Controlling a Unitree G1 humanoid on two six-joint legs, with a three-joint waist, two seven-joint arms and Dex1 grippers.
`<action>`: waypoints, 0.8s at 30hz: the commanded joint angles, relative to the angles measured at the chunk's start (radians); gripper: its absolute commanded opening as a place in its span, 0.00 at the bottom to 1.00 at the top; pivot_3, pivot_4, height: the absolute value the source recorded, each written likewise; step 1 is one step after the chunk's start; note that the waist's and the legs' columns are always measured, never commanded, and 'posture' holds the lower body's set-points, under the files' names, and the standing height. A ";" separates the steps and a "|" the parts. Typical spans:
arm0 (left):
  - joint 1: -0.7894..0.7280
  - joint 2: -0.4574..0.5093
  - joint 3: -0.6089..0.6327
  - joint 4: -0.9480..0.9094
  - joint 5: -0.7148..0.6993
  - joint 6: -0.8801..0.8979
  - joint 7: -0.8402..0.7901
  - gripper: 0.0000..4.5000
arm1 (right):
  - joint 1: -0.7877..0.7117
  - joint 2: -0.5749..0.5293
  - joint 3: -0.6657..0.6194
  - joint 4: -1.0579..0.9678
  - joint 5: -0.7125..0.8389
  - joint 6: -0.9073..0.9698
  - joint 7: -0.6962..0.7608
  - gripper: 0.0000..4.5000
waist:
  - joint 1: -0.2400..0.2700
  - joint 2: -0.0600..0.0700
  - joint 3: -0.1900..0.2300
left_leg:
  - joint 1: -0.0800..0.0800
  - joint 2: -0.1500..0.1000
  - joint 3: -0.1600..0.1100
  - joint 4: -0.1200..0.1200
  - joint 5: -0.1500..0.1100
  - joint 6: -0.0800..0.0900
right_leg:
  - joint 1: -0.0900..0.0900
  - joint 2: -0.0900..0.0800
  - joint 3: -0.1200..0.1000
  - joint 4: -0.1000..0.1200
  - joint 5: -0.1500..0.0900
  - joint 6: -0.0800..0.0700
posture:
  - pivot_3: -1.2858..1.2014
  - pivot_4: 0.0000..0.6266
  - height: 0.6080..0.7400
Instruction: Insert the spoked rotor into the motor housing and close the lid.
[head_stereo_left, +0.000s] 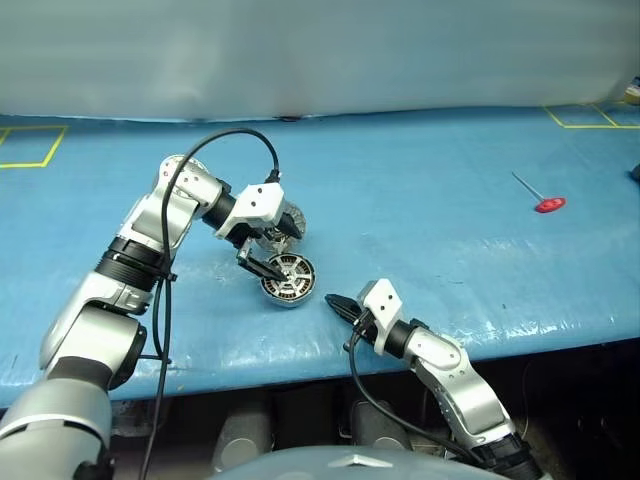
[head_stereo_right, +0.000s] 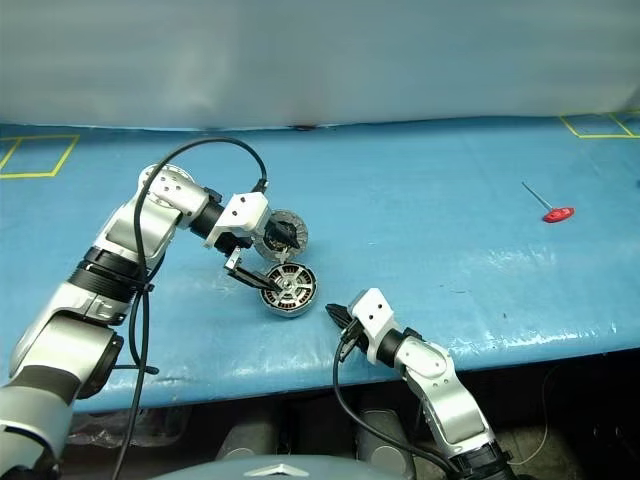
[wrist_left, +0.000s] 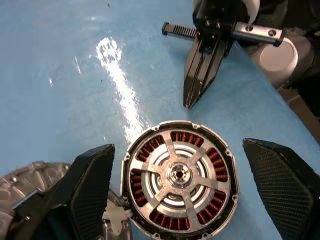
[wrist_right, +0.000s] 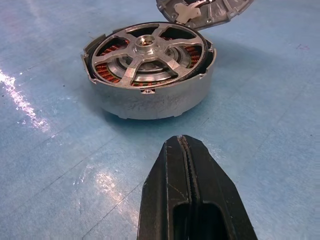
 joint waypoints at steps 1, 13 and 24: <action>0.104 0.043 0.072 -0.143 -0.051 0.038 0.054 0.99 | -0.022 -0.008 -0.023 -0.026 0.006 -0.012 0.001 0.00 | -0.001 0.000 0.000 | 0.000 0.000 0.000 0.000 0.000 0.000 | 0.000 0.000 0.001 0.000 0.000 0.000 | 0.52 0.24 1.00; 0.710 0.067 0.332 -0.623 -0.213 0.209 0.421 0.34 | -0.186 -0.036 -0.059 -0.074 0.017 0.065 0.015 0.00 | 0.008 0.000 0.000 | 0.001 0.000 0.001 0.000 0.000 0.000 | 0.000 -0.002 0.004 0.000 -0.001 -0.001 | 0.52 0.24 1.00; 1.118 -0.140 0.419 -0.789 -0.247 0.065 0.722 0.00 | -0.357 0.041 0.032 -0.010 0.046 0.143 0.089 0.00 | 0.005 0.000 0.000 | 0.002 0.000 0.001 0.000 0.000 0.001 | 0.001 -0.002 0.004 0.000 0.001 -0.004 | 0.52 0.24 1.00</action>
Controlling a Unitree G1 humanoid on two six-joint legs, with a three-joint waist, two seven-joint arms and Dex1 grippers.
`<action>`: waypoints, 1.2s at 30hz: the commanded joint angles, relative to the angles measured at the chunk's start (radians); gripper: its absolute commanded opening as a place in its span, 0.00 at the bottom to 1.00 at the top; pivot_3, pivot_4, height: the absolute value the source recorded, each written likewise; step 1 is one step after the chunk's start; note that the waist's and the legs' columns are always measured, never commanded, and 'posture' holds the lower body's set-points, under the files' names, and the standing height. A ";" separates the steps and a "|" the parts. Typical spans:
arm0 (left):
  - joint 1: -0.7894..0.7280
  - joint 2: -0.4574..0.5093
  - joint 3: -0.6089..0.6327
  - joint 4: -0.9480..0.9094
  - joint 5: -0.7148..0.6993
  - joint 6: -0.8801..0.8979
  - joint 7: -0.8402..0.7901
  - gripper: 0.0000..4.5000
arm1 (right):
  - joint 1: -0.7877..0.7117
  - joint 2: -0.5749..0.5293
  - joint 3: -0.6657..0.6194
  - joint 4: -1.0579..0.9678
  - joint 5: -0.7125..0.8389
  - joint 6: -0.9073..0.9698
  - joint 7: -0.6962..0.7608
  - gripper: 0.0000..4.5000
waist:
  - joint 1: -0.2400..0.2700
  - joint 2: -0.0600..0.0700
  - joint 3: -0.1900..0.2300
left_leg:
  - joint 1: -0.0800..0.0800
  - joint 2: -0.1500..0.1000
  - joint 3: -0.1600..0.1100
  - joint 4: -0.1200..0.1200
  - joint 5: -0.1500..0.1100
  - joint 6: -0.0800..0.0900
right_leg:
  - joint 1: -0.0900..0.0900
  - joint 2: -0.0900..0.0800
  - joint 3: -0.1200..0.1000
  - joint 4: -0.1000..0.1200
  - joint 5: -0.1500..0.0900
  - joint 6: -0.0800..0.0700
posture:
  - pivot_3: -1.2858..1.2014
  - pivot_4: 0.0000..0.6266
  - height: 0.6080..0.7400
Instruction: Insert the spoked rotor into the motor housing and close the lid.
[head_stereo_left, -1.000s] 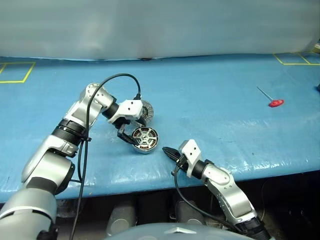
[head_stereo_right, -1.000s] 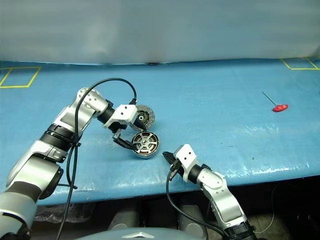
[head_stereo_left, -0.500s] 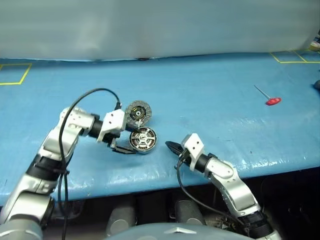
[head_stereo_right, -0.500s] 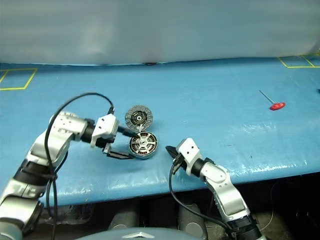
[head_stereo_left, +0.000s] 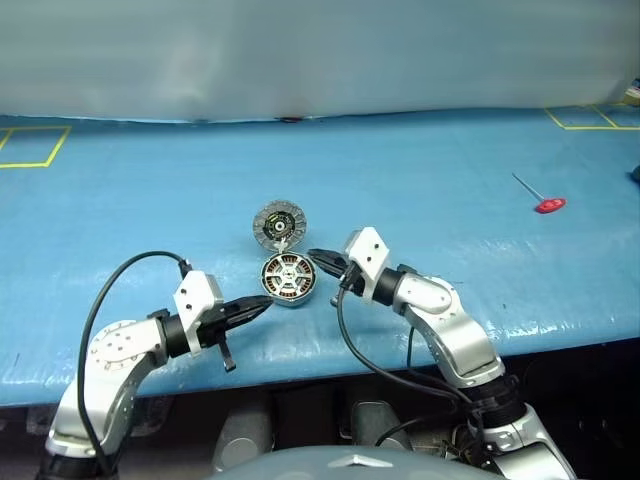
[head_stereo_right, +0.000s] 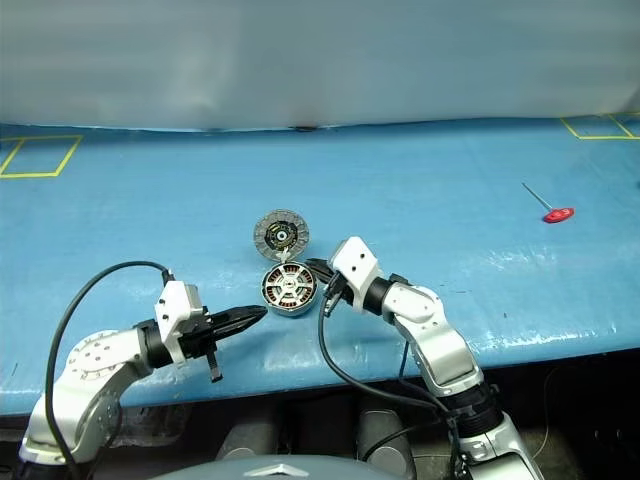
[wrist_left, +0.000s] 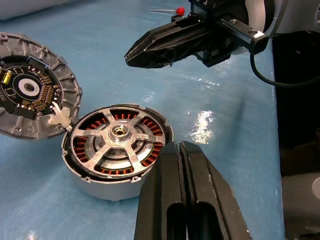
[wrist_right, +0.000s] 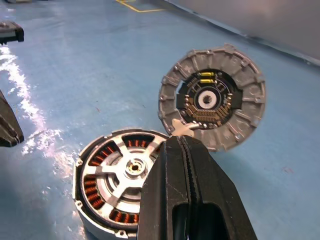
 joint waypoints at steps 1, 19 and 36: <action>0.080 -0.056 0.003 -0.042 -0.014 -0.088 0.062 0.00 | -0.055 0.035 0.024 0.032 0.022 0.003 0.024 0.00 | -0.002 0.000 0.000 | 0.000 0.000 0.000 0.000 0.000 0.000 | 0.000 0.000 0.000 0.000 0.000 0.000 | 0.52 0.24 1.00; 0.215 -0.197 -0.091 0.115 0.090 -0.405 0.225 0.00 | -0.112 0.106 0.093 0.306 -0.031 -0.046 0.059 0.00 | -0.004 0.000 0.000 | 0.000 0.000 0.002 -0.001 -0.001 0.001 | -0.001 -0.001 -0.001 -0.001 -0.001 0.001 | 0.52 0.24 1.00; 0.219 -0.193 -0.116 0.115 0.069 -0.407 0.263 0.00 | -0.178 0.095 0.170 0.289 -0.094 0.147 0.105 0.00 | -0.015 0.000 -0.003 | 0.013 0.002 0.006 -0.009 -0.001 0.001 | 0.001 -0.002 0.000 0.000 -0.004 -0.002 | 0.52 0.24 1.00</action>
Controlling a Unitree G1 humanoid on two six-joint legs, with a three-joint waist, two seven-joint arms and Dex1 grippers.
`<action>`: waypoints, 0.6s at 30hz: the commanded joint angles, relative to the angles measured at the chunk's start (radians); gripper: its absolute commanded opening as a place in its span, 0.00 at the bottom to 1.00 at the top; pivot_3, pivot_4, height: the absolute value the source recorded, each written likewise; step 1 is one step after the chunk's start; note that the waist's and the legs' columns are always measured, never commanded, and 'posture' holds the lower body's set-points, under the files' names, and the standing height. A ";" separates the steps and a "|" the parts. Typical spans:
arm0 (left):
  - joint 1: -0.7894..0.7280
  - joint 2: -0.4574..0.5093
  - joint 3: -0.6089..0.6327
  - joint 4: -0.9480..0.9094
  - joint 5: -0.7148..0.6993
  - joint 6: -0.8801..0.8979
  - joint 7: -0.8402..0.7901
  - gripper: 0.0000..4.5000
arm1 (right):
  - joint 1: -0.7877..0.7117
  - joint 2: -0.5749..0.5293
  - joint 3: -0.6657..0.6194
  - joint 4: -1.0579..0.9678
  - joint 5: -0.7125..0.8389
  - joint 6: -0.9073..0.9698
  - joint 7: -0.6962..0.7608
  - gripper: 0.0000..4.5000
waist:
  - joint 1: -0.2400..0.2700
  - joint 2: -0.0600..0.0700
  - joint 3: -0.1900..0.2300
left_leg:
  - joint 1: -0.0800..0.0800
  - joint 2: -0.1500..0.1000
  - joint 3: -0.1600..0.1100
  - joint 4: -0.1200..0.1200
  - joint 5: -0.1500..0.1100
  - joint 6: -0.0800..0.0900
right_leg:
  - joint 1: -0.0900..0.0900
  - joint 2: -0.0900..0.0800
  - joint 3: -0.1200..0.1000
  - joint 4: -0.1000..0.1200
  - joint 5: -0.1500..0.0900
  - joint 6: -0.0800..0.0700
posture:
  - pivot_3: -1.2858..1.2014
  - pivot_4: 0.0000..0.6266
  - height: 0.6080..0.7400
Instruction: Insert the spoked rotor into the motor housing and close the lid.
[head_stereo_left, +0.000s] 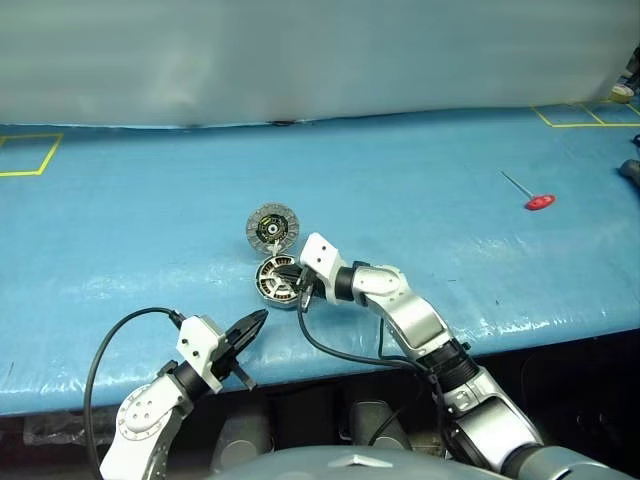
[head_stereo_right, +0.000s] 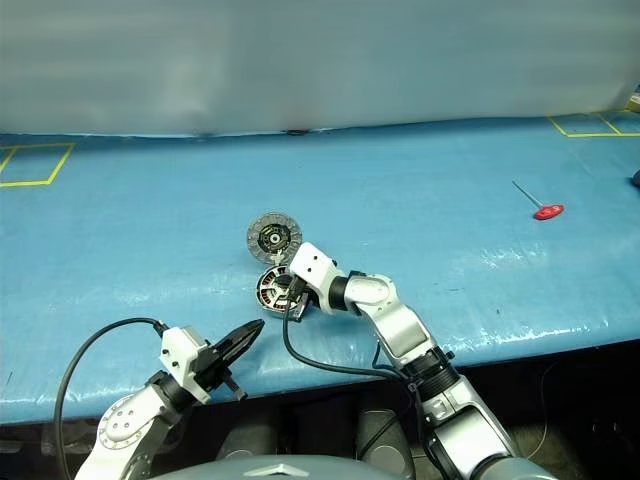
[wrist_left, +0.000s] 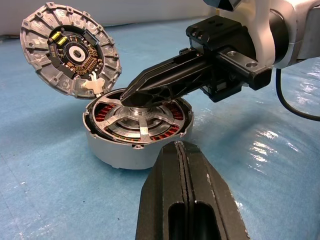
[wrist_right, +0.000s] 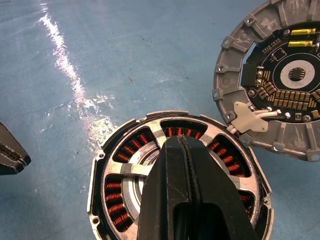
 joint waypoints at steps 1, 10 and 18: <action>0.000 0.003 -0.008 -0.020 -0.020 -0.008 0.002 0.00 | 0.000 0.006 0.021 -0.009 0.013 0.114 0.016 0.00 | 0.000 0.000 0.000 | 0.000 0.000 0.000 0.000 0.000 0.000 | 0.000 0.000 0.000 0.000 0.000 0.000 | 0.52 0.24 1.00; -0.002 0.005 -0.019 -0.017 -0.032 -0.003 0.001 0.00 | -0.074 0.056 0.007 -0.011 0.026 0.304 -0.035 0.00 | 0.000 0.000 0.000 | 0.000 0.000 0.001 -0.004 0.000 0.000 | -0.001 -0.001 0.000 -0.001 -0.001 -0.002 | 0.52 0.24 1.00; 0.004 0.006 -0.024 -0.015 -0.039 -0.011 0.004 0.00 | -0.077 0.050 0.019 -0.002 0.005 0.336 -0.062 0.00 | -0.001 0.000 0.000 | 0.000 0.000 0.002 -0.007 0.000 0.000 | -0.001 -0.001 0.000 -0.001 -0.002 -0.003 | 0.52 0.24 1.00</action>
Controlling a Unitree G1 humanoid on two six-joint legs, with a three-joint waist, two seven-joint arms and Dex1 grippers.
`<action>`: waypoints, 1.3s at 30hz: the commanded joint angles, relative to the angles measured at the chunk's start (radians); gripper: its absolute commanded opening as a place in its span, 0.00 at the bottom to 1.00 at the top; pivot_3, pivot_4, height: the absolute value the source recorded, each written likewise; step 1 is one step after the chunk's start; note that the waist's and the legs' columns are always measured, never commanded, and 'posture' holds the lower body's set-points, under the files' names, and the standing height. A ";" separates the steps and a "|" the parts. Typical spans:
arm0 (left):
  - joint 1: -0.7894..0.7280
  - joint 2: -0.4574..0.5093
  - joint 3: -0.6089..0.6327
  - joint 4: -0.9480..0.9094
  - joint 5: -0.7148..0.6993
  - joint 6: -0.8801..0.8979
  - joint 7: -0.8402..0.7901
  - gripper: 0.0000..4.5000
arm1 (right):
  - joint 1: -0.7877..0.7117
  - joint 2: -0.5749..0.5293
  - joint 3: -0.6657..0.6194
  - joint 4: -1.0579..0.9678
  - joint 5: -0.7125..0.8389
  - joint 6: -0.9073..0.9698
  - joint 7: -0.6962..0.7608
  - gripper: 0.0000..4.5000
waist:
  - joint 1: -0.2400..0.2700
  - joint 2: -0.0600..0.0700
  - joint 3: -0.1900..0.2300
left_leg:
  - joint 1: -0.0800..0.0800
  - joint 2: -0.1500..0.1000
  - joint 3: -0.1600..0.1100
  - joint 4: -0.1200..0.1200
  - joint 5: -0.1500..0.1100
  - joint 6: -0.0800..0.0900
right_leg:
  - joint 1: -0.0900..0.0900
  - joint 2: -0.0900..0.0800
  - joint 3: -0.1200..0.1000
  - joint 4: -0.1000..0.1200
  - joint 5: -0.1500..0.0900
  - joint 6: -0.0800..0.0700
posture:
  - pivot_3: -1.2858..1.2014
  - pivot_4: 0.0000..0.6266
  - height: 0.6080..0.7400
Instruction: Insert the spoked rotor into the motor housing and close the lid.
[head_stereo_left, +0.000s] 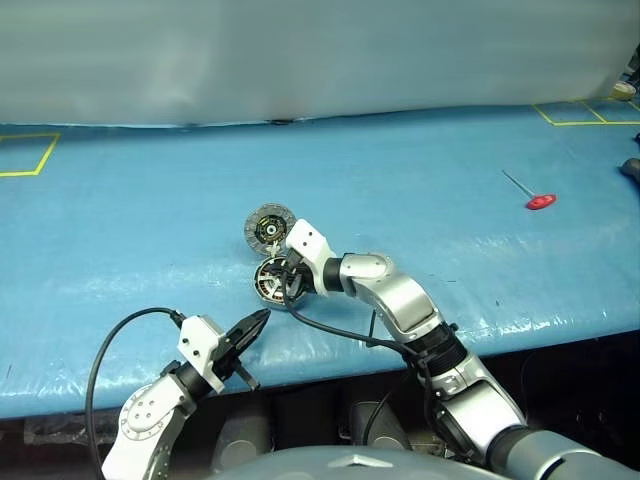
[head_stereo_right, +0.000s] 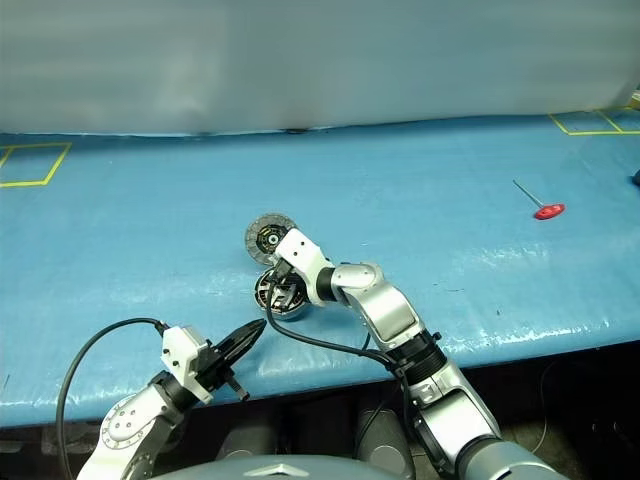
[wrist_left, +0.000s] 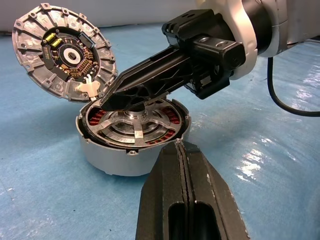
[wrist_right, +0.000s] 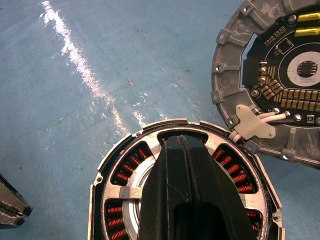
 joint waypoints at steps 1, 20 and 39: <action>0.003 0.003 -0.007 -0.015 -0.008 -0.016 0.000 0.00 | 0.017 -0.015 0.027 0.033 -0.028 0.041 -0.029 0.00 | 0.000 0.000 0.000 | 0.000 0.000 0.000 0.000 0.000 0.000 | 0.000 0.000 0.000 0.000 0.000 0.000 | 0.52 0.24 1.00; 0.009 0.010 -0.016 -0.018 -0.008 -0.012 -0.001 0.00 | 0.065 -0.088 0.099 -0.055 0.035 0.118 0.065 0.00 | 0.004 0.007 -0.008 | -0.002 -0.002 -0.005 -0.005 -0.002 0.002 | 0.002 -0.010 -0.014 -0.015 0.001 0.003 | 0.52 0.24 1.00; 0.012 0.015 -0.023 -0.016 -0.019 -0.011 -0.004 0.00 | 0.069 -0.022 0.022 -0.022 0.014 0.081 -0.076 0.00 | 0.003 0.008 -0.008 | -0.002 -0.002 -0.006 -0.003 -0.007 0.003 | 0.003 -0.013 -0.018 -0.015 -0.002 0.005 | 0.52 0.24 1.00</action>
